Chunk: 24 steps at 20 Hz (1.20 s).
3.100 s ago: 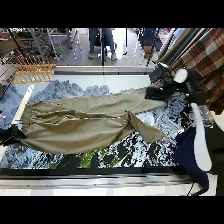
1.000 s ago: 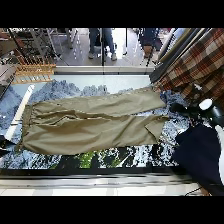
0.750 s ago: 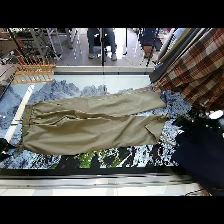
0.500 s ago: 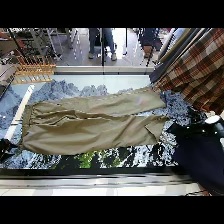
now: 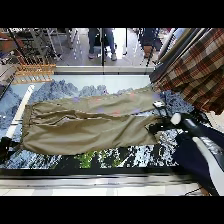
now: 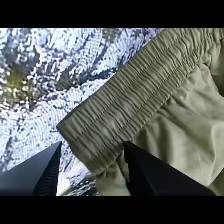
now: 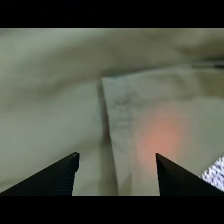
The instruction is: Fold the clothes and pants, and hang the long-sleeved shirts on hangers.
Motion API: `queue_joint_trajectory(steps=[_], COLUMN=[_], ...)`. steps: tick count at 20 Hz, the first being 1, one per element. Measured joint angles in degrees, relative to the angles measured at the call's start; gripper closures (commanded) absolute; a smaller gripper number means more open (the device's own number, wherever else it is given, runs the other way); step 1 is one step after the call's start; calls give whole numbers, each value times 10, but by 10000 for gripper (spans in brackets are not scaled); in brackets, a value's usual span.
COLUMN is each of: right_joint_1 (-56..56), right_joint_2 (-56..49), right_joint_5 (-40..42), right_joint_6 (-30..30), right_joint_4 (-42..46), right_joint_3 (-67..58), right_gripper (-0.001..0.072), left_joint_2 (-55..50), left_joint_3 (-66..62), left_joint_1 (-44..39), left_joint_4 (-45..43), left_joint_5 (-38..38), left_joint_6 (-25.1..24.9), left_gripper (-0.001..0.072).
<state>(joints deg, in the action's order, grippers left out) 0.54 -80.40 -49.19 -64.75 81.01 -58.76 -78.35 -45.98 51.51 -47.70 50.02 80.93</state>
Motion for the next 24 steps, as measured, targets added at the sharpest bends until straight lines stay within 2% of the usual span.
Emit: queue_joint_trajectory(steps=[1,2,4,6,8,10,11,12,18,24], right_joint_1=[18,32,50,59,64,66,68,69,69,69], right_joint_2=[-12,-26,-57,-86,-108,-123,-130,-135,-122,-90], right_joint_5=[10,19,29,32,31,24,22,20,-22,-23], right_joint_6=[-13,-29,-64,-94,-129,-155,-163,-171,-225,-280], right_joint_4=[22,43,83,114,150,179,191,196,226,196], right_joint_3=[-5,-10,-27,-47,-64,-75,-79,-81,-114,-279], right_gripper=[193,194,205,254,295,429,587,693,697,699], left_joint_2=[-6,-11,-17,-20,-21,-22,-23,-23,-12,14], left_joint_3=[1,2,2,2,2,2,2,2,-15,-159], left_joint_1=[0,0,-1,-1,-1,-1,-1,-1,7,13], left_joint_4=[11,19,36,54,64,71,73,75,93,120], left_joint_5=[-4,-7,-13,-15,-17,-18,-17,-16,-3,28], left_joint_6=[1,0,-1,-2,-3,-3,-3,-3,-26,-40], left_gripper=[515,542,550,690,687,687,687,687,693,693])
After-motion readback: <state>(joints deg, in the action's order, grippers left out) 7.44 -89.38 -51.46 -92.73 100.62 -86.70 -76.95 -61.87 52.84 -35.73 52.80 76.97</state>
